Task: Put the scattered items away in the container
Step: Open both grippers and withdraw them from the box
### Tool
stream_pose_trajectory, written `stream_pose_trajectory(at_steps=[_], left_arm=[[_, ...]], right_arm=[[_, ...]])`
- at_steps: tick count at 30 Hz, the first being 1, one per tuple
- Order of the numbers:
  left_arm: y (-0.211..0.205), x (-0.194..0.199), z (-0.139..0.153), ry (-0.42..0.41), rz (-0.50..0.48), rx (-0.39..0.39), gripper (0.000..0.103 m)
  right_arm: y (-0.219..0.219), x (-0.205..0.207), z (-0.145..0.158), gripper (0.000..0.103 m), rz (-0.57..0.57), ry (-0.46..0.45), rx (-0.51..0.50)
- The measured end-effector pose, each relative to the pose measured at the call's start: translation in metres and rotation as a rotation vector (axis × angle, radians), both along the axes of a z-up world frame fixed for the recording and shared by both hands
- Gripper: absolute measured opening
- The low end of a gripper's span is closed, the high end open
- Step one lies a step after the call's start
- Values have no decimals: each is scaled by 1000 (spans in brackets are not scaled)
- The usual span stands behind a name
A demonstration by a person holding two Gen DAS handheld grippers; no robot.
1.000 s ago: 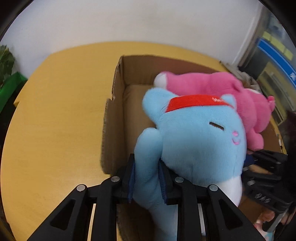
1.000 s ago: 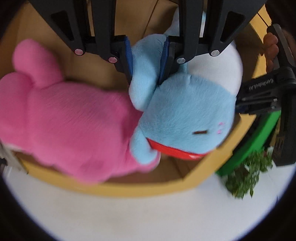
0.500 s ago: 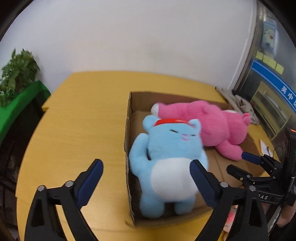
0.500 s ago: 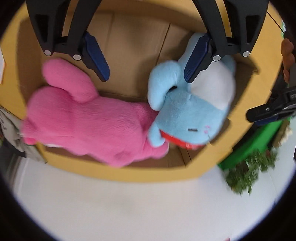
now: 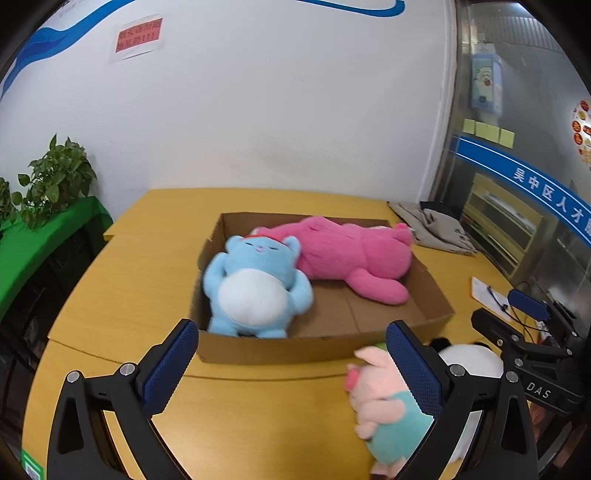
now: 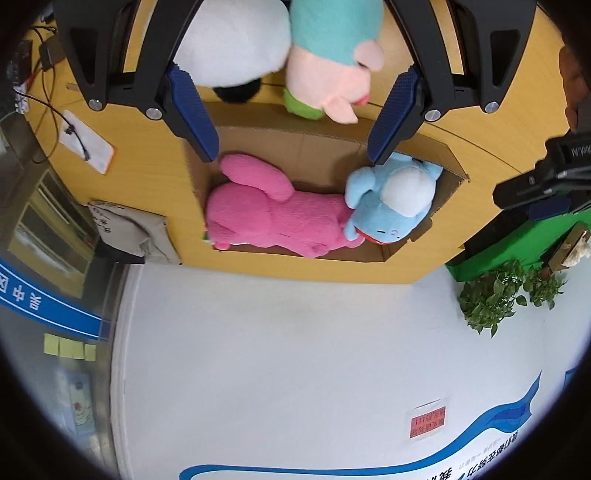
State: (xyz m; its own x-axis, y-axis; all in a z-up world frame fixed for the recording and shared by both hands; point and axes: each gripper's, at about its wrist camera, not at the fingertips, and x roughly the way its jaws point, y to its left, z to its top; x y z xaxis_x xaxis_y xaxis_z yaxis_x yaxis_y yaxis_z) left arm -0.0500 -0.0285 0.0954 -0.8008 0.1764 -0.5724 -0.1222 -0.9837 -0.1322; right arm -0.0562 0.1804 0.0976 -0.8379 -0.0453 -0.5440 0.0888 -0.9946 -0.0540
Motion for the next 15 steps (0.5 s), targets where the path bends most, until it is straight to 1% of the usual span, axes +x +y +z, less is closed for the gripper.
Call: stream_pose_trajectory(at_steps=[6,15], left_arm=[[20,11,0,-6,-42,-4,103],[25,10,-10,-39,-45,-1,103]], right_arm=[[14,22,5,83,-20,11,2],[18,20,-1,83,-21,-1,11]])
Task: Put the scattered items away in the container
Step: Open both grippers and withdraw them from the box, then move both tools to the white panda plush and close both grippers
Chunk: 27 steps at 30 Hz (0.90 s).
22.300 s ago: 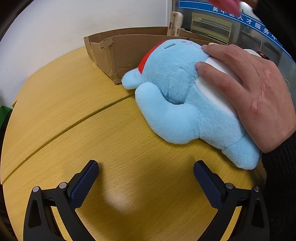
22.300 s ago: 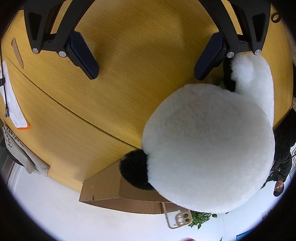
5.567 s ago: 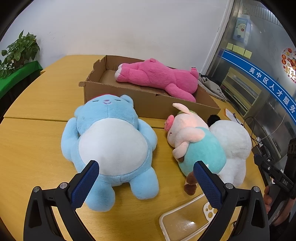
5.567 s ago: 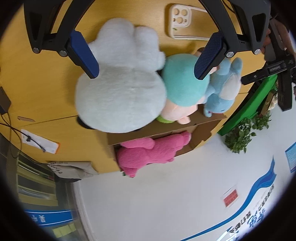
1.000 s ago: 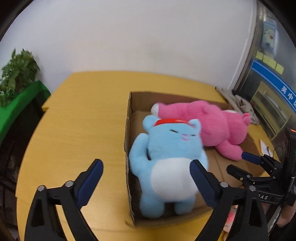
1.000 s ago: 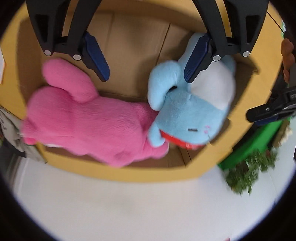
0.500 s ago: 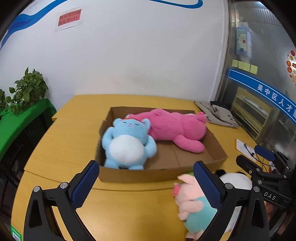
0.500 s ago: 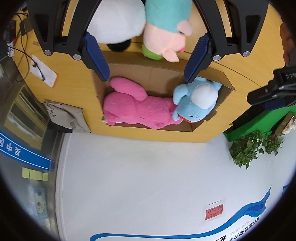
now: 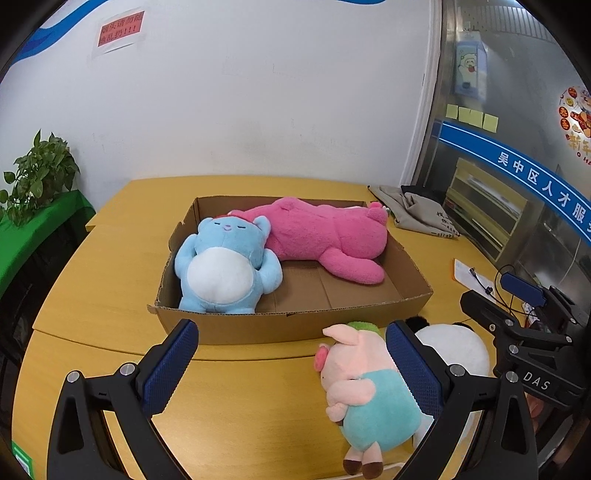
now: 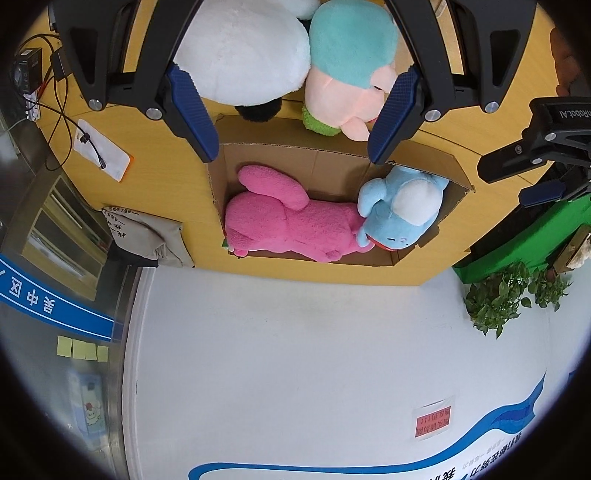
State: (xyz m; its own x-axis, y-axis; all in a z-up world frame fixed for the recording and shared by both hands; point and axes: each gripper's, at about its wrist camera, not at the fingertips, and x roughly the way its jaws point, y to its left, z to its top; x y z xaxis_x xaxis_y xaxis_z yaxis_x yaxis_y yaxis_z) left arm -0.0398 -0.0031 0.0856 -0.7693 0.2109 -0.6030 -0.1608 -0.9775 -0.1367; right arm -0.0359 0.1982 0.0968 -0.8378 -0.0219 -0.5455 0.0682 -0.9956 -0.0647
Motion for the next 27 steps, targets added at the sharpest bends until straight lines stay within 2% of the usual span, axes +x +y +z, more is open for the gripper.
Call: stream_pose_trajectory(at_steps=[22,27], left_arm=[[16,-9,-17,-54,-48,32,103],[20,-14,-25,-89,-71,53,103]], right_arm=[[7,-8,-19,83,-19,-44,-8],[16,-8,-22,83,-24,-50,-16]])
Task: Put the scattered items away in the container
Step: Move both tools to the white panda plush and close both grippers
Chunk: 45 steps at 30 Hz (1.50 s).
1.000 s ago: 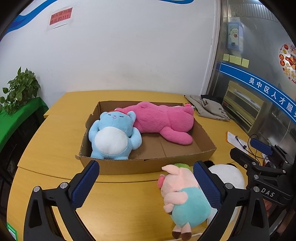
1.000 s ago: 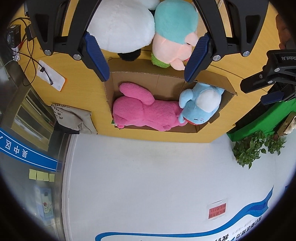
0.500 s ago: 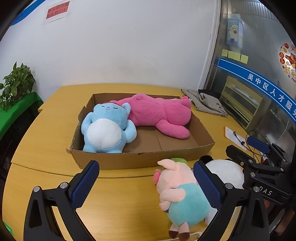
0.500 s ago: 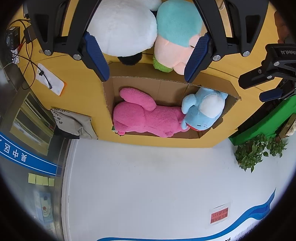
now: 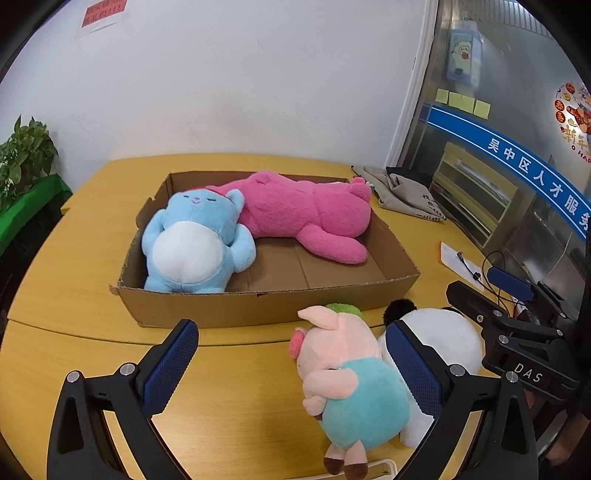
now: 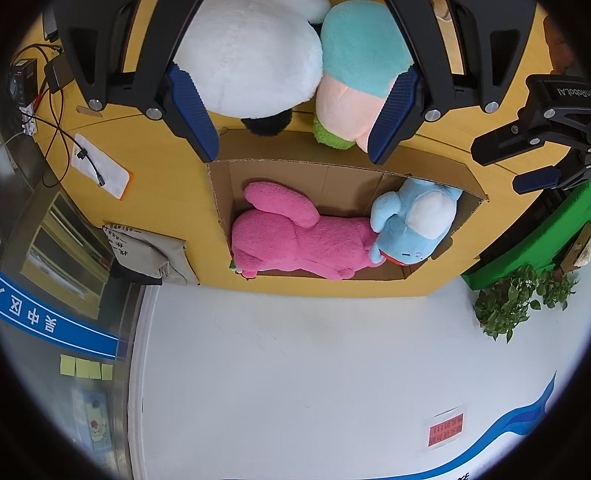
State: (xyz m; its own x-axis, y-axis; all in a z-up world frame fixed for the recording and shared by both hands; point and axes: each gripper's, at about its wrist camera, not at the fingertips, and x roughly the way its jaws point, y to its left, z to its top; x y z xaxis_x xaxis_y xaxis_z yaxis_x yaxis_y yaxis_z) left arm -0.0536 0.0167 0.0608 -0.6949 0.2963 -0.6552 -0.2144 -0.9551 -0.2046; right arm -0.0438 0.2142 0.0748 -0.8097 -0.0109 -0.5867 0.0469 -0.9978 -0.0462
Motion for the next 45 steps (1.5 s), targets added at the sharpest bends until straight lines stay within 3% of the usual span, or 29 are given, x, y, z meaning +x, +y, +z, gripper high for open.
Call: stream_pose_trajectory(at_steps=[4,10,12,15,17,21,23,26,30,33,35,38,40,45], left_arm=[[7,-9,-21,-64,-61,29,103],[17,-35,-82,-210,-119,52,103],[17,-43,-103,-262,-141,108,103],[8,-49,-118,-307,-161,250,103],[2,-50,-120,-329,-147,282,103],[-10,-40,-105,-282,-92,206,103],[-11,-35,-93,-263,-102,211,103],[8,-31,-70,-213,-163,198,103],[66,-33,-48,-193,-312,167,103],[119,-43,-51,-223,-441,126,103],[149,-56,-65,-293,-510,105,103],[171,-74,-91,-394,-514,74,103],[175,-78,-94,-404,-531,97,103],[188,-70,-95,-406,-591,74,98]], right_arm=[[13,3,-11,83,41,-20,-22],[2,4,-63,82,185,-178,0],[-9,7,-83,82,237,-217,14],[-27,14,-92,82,247,-179,99],[-28,16,-87,81,285,-186,52],[-2,27,-65,81,218,-123,31],[21,33,-55,82,143,-94,17],[69,45,-44,83,21,-79,-56],[111,46,-70,83,-64,-158,-121],[126,44,-92,84,-1,-189,-242],[135,41,-104,94,22,-194,-313],[146,33,-109,97,51,-189,-387],[150,24,-113,103,84,-207,-422],[154,2,-128,101,202,-248,-530]])
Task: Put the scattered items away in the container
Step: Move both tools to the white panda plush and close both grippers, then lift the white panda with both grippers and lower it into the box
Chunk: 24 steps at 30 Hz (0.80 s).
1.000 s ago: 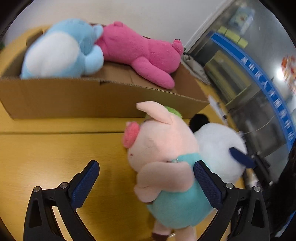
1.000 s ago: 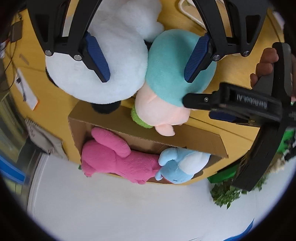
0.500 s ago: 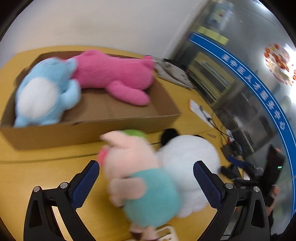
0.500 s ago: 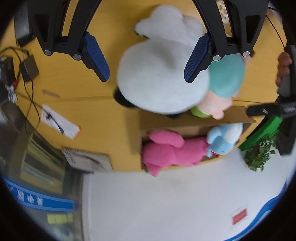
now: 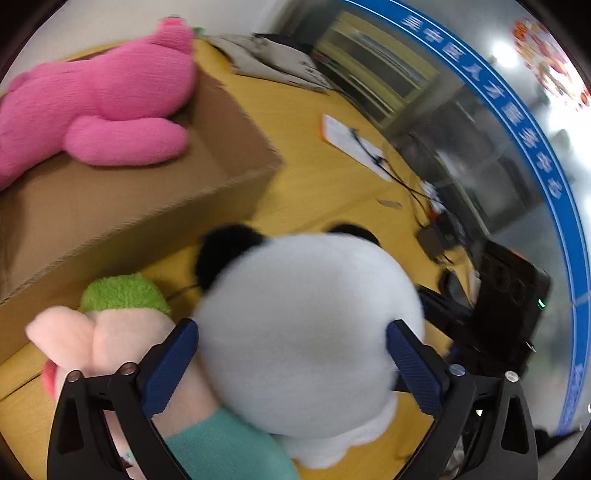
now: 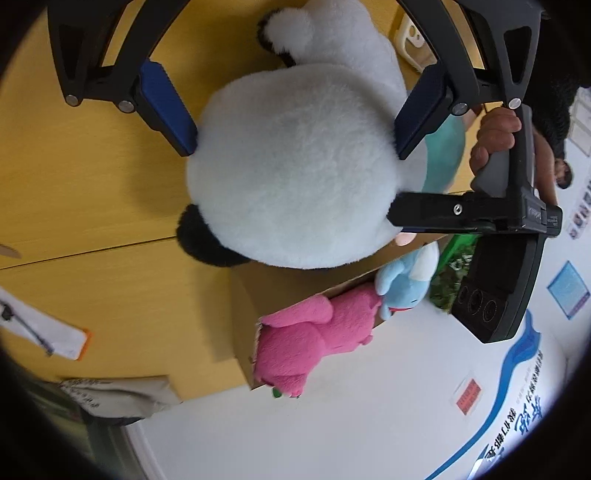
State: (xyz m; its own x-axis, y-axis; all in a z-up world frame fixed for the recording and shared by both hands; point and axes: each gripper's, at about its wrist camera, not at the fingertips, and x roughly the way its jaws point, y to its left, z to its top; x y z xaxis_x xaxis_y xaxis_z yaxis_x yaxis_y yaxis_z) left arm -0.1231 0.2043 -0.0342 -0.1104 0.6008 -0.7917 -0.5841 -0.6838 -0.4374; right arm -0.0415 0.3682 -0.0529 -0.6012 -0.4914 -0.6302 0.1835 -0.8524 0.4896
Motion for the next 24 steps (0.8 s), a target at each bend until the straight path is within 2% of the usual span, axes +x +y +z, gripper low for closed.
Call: stream_pose_trajectory(at_steps=[2,3,5,7,11,14,19,24], left_arm=[[5,7,-1,26,-5,-27,96],[6,8,0,30,0,-24,95],[3,8,2,24,11,1,90],[-1,8,5,24,17,22,84],[-6,16,25,83,6,79,84],[-12,19,53,148,15,131,84],[-44,21,118,327,67,167,84],[-97,-26,169,435,163,173,84]], right_arm=[[-6,-1,-4,92,-1,21,-5],[-7,-1,-5,88,1,27,-18],[-6,6,-4,76,0,54,-38],[-2,11,-2,70,-10,72,-51],[1,23,12,66,-24,127,-50],[-1,27,40,66,-31,202,-44],[-25,11,106,66,20,342,-12],[-75,-45,170,66,124,474,55]])
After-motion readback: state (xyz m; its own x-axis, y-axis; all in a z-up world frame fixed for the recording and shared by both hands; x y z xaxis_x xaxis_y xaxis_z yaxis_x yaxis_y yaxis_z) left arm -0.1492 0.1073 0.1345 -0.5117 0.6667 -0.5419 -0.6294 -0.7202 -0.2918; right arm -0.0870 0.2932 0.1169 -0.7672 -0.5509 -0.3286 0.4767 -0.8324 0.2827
